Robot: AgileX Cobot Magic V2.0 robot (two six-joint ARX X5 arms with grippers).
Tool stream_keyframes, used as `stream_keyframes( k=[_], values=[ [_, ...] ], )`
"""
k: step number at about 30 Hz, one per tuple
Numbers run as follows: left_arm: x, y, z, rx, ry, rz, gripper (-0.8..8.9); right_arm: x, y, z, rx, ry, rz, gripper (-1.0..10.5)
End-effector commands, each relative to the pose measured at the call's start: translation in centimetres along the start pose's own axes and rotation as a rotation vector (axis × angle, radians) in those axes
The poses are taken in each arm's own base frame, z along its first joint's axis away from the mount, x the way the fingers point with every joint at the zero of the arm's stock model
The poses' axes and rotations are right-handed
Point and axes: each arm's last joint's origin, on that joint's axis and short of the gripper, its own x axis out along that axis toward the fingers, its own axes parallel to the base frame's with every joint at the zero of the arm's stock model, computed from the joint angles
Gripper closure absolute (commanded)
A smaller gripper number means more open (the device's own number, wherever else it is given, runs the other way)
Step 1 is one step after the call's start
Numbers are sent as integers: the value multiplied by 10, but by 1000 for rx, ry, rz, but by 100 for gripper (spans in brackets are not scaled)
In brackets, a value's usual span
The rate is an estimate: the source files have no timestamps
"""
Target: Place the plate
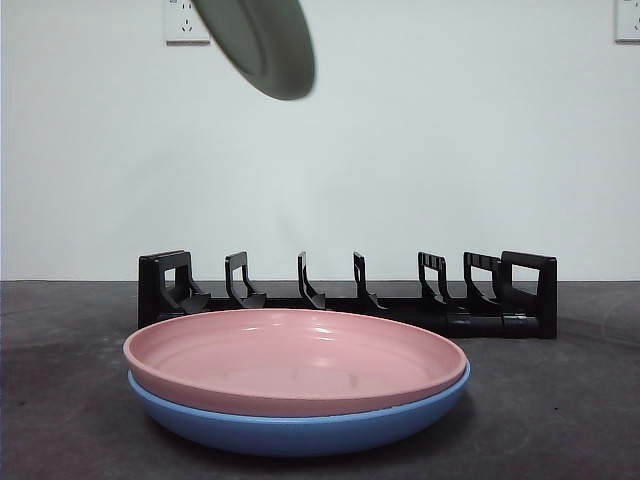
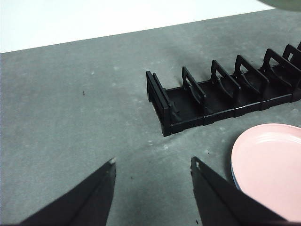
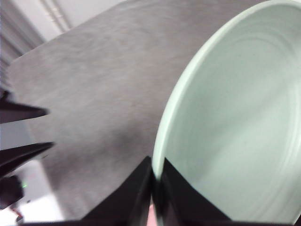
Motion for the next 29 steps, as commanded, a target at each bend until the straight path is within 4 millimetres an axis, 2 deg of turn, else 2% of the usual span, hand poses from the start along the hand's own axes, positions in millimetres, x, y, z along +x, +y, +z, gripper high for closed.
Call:
stream_keyframes(
  k=[1, 7, 12, 15, 18, 23, 29],
  values=[
    [-2, 0, 3, -1, -13, 1, 563, -9, 17, -7, -37, 53, 10, 935],
    [-2, 0, 3, -1, -13, 1, 563, -24, 42, -24, -112, 109, -57, 935],
    [-2, 0, 3, -1, -13, 1, 563, -40, 59, -55, -186, 186, -170, 935],
    [-2, 0, 3, -2, -14, 1, 563, -41, 66, -75, -234, 243, -244, 935],
    [-2, 0, 3, -2, -14, 1, 563, -35, 72, -94, -283, 286, -300, 935],
    [-2, 0, 3, -2, -13, 1, 563, -19, 84, -122, -323, 236, -262, 935],
    [-2, 0, 3, -13, -13, 1, 563, 17, 89, -165, -343, 297, -245, 935]
  ],
)
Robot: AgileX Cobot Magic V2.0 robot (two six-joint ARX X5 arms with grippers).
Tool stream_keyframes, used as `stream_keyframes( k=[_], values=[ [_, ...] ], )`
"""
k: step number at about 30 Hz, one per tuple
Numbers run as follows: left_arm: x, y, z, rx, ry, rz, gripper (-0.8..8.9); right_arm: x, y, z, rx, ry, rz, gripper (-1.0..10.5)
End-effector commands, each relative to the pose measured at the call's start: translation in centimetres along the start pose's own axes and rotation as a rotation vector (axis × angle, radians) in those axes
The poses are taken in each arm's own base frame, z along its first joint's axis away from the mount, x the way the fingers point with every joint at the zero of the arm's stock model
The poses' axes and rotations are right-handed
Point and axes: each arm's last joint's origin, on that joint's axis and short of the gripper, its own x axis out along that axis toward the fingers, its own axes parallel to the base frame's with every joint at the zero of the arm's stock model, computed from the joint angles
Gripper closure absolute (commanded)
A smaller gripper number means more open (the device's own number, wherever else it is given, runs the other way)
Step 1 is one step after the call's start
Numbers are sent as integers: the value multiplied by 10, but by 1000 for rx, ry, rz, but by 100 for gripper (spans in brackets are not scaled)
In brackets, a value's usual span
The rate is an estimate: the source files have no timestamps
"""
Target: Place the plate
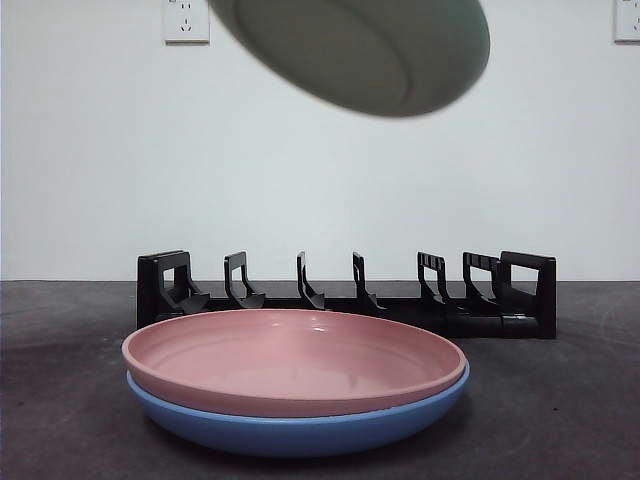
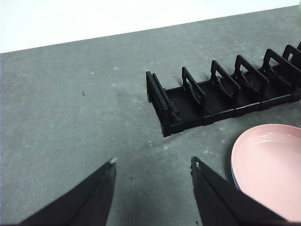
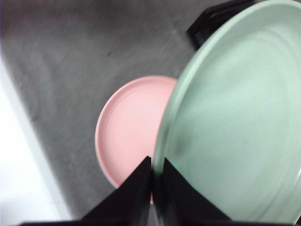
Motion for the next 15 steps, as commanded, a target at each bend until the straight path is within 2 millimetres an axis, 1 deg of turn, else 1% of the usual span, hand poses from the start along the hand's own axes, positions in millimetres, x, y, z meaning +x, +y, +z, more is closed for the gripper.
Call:
stream_keyframes(
  k=[1, 4, 8, 12, 15],
  values=[
    [-2, 0, 3, -21, -13, 1, 563, 27, 16, -10, -20, 44, 6, 935],
    [-2, 0, 3, -34, -12, 1, 563, 56, 31, -26, -44, 68, 14, 935],
    [-2, 0, 3, -44, -12, 1, 563, 87, 49, -48, -67, 67, 26, 935],
    [-2, 0, 3, -45, -12, 1, 563, 106, 58, -61, -78, 71, 32, 935],
    [-2, 0, 3, -45, -12, 1, 563, 116, 62, -65, -79, 68, 32, 935]
  ],
)
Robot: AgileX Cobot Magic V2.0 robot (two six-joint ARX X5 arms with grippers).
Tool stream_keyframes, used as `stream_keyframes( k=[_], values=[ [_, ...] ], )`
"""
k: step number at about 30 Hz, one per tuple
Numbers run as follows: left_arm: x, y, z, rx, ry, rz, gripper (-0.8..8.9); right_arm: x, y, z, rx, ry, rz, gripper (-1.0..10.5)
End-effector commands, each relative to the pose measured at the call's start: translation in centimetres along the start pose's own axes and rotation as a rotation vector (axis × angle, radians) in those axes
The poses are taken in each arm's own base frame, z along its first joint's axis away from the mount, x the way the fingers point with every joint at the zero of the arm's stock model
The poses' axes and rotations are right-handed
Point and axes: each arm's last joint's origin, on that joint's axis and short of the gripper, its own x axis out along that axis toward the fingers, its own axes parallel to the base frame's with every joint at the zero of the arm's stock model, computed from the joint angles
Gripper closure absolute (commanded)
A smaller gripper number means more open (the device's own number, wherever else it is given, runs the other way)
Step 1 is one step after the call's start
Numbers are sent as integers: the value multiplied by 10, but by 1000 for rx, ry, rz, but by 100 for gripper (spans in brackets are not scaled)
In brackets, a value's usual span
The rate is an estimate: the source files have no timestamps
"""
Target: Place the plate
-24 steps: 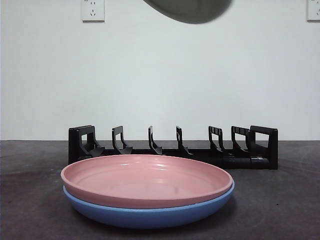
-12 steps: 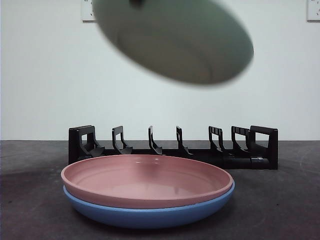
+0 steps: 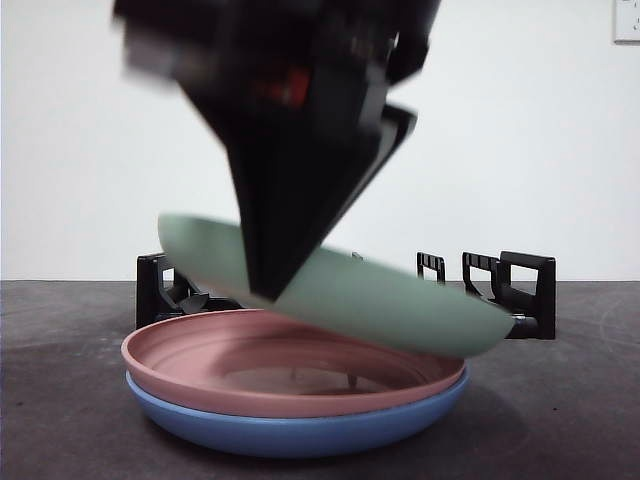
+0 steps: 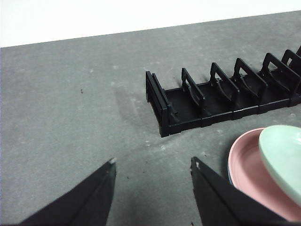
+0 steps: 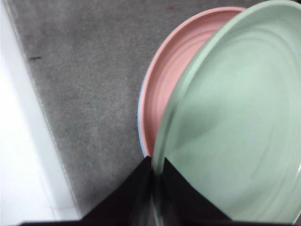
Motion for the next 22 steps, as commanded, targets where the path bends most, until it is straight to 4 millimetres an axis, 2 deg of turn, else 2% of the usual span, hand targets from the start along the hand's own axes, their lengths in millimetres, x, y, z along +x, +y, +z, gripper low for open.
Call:
stream_keyframes(
  k=[1, 12, 19, 22],
  values=[
    [-2, 0, 3, -9, -13, 0, 563, 7, 7, 5, 2, -26, 1, 935],
    [-2, 0, 2, -9, -5, 1, 563, 34, 17, 7, -41, 7, 66, 935],
    [-2, 0, 2, -9, -4, 1, 563, 36, 20, 9, -37, -8, 134, 933],
    [-2, 0, 2, -9, -2, 1, 563, 36, 20, 9, -36, -8, 141, 896]
  ],
)
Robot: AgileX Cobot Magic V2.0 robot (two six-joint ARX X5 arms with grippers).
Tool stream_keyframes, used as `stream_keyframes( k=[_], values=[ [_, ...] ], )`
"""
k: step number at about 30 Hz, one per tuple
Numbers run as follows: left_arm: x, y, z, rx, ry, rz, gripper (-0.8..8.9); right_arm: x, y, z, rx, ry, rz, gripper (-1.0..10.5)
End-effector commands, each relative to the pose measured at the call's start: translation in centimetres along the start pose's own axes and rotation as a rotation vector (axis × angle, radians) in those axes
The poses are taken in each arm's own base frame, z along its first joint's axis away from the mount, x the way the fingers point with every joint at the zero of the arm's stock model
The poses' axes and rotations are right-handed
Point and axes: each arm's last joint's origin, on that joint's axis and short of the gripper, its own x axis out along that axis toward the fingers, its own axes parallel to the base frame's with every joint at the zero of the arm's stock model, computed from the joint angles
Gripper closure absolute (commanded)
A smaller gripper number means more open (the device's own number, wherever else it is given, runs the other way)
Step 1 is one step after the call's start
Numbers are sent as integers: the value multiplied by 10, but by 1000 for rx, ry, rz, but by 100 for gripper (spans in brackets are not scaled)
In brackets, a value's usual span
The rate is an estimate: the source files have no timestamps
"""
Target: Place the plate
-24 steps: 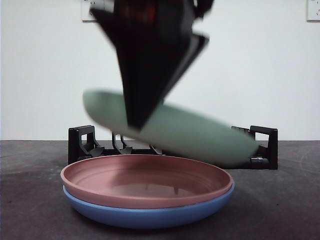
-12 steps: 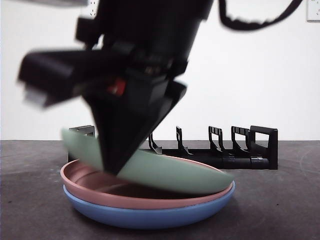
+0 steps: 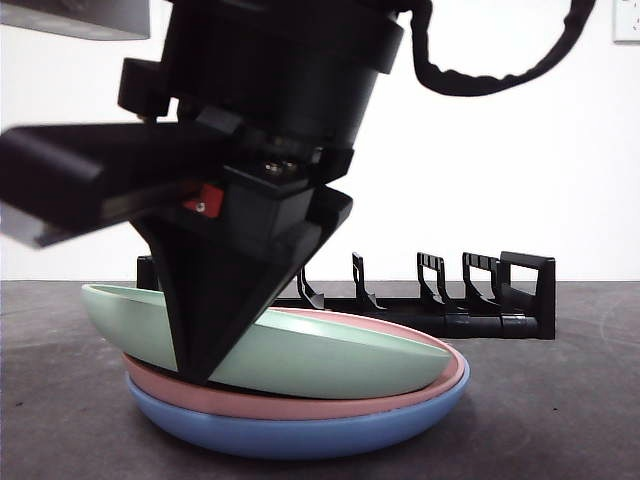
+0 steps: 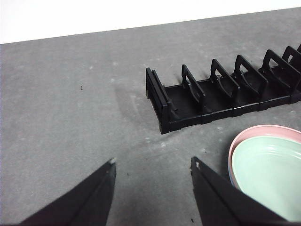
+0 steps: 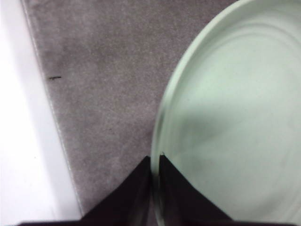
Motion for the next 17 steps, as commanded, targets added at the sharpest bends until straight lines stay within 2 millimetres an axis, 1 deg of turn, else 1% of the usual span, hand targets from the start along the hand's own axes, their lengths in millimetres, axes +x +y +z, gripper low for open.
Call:
stream_keyframes(
  k=[1, 3, 8, 11, 16, 17],
  values=[
    [-2, 0, 3, -9, -12, 0, 563, 6, 8, 2, -11, 10, 39, 876],
    [-2, 0, 2, -8, -6, 0, 563, 6, 8, 2, -10, 10, 38, 850],
    [-2, 0, 1, -6, 6, 1, 563, 6, 8, 1, -11, 15, 39, 825],
    [-2, 0, 1, -6, 4, 1, 563, 5, 7, 1, -13, 21, 39, 751],
    [-2, 0, 1, -7, 3, 1, 563, 2, 7, 2, -13, 22, 38, 723],
    [-2, 0, 1, -7, 3, 1, 563, 0, 6, 3, -12, 15, 37, 701]
  ],
)
